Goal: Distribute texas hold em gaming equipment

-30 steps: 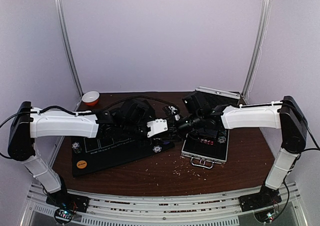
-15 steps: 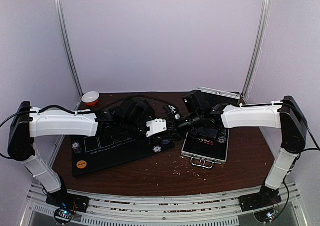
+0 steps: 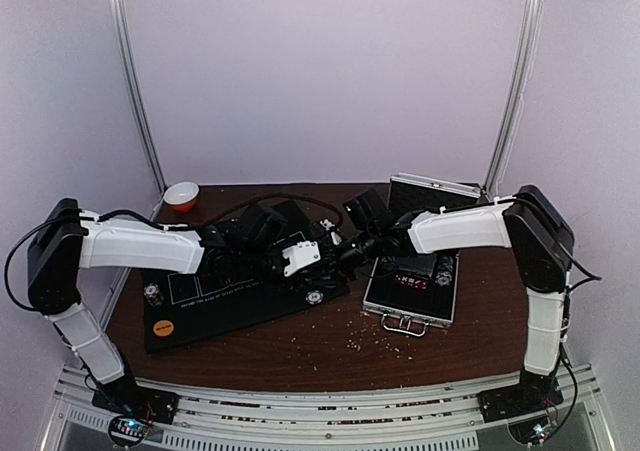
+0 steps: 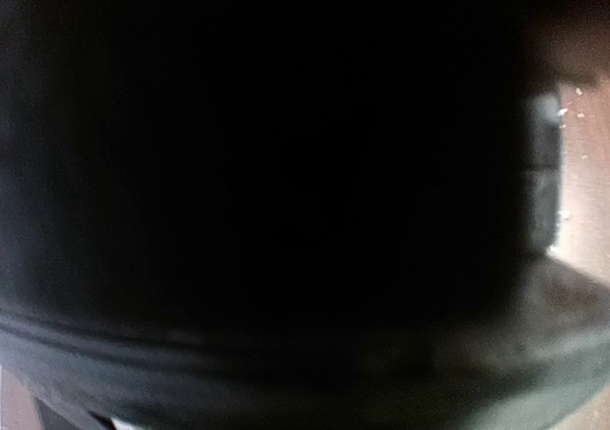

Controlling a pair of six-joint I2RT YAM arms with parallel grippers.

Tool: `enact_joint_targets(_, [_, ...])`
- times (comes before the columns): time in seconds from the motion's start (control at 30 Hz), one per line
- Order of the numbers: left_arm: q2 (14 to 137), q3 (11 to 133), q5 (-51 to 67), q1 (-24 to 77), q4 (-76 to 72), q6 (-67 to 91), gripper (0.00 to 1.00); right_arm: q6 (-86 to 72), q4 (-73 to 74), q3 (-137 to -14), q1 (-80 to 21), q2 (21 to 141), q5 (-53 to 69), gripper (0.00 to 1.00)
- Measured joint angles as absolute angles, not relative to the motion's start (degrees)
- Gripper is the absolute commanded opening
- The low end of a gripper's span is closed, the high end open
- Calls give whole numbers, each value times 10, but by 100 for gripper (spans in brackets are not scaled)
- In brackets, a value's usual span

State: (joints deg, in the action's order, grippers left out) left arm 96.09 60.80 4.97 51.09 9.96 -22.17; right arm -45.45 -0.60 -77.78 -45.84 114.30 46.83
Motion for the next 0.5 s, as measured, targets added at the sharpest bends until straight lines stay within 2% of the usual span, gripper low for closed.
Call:
enact_joint_targets(0.17, [1007,597,70,494,71,-195,0,-452,-18,-799,-448,1205,499,9])
enact_joint_targets(0.5, [1051,587,97,483,45,-159,0,-452,-19,-808,-447,1246,502,33])
